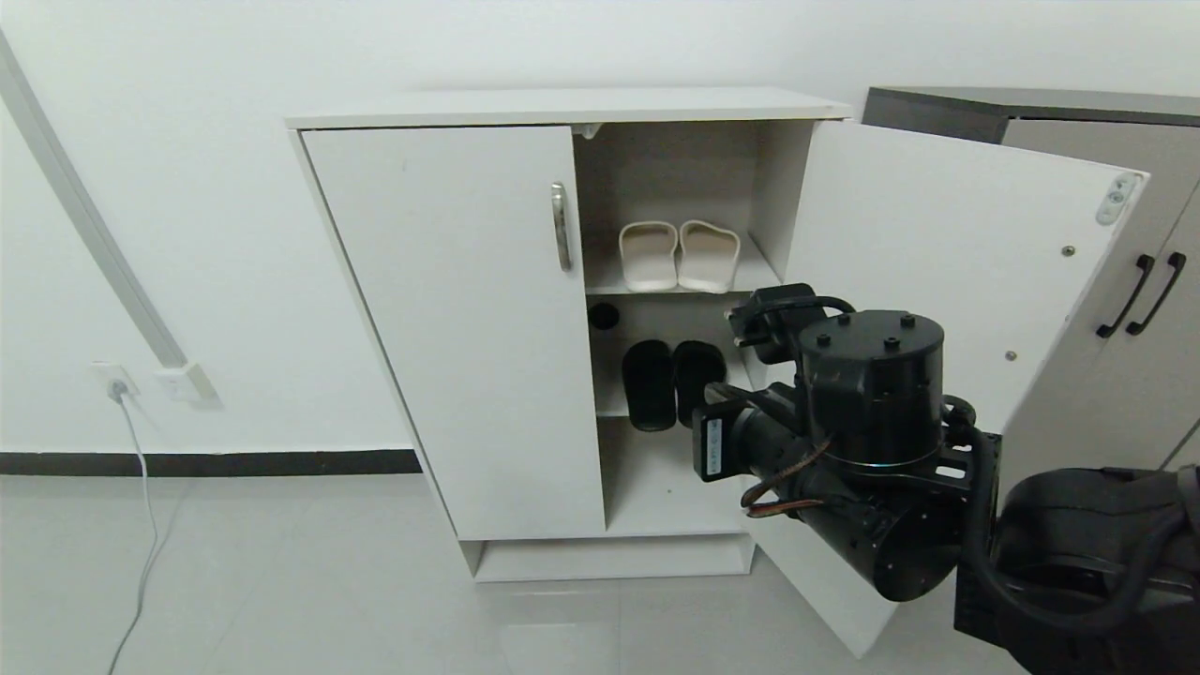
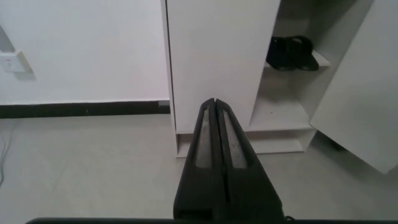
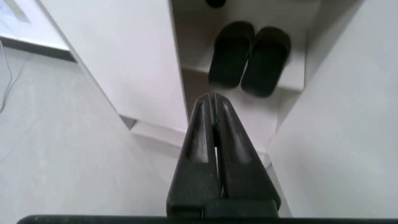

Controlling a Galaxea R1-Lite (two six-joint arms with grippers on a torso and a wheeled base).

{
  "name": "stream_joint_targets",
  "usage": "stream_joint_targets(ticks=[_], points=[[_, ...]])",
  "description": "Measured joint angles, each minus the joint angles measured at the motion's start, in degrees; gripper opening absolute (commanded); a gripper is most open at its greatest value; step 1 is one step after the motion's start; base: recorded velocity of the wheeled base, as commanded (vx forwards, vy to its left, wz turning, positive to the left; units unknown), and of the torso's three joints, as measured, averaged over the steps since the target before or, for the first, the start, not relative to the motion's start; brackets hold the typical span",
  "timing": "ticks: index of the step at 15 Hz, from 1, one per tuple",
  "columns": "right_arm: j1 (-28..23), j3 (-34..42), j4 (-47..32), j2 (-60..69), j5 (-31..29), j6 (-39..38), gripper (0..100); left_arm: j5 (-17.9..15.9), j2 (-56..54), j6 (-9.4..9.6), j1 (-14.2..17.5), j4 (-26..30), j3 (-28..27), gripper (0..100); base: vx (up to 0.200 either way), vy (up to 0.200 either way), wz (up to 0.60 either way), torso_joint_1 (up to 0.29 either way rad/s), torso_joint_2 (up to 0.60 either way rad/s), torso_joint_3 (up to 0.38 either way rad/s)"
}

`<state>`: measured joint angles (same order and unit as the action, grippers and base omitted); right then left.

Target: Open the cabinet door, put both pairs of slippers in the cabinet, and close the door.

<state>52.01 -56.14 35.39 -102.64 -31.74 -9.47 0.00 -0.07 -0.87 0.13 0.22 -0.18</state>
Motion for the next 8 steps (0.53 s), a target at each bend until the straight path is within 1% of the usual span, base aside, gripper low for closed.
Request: stream_joint_targets(ticks=[1,8], points=[[-0.1,0.0,0.0,-0.1,0.0,0.0,0,0.0,0.0,0.02,0.0,0.0,0.0,0,-0.2,0.0,0.0,0.002,0.0,-0.002],[-1.3,1.0,0.0,-0.8,0.1,-0.1,0,0.0,0.0,0.0,0.0,0.0,0.0,0,0.0,0.0,0.0,0.0,0.0,0.0]])
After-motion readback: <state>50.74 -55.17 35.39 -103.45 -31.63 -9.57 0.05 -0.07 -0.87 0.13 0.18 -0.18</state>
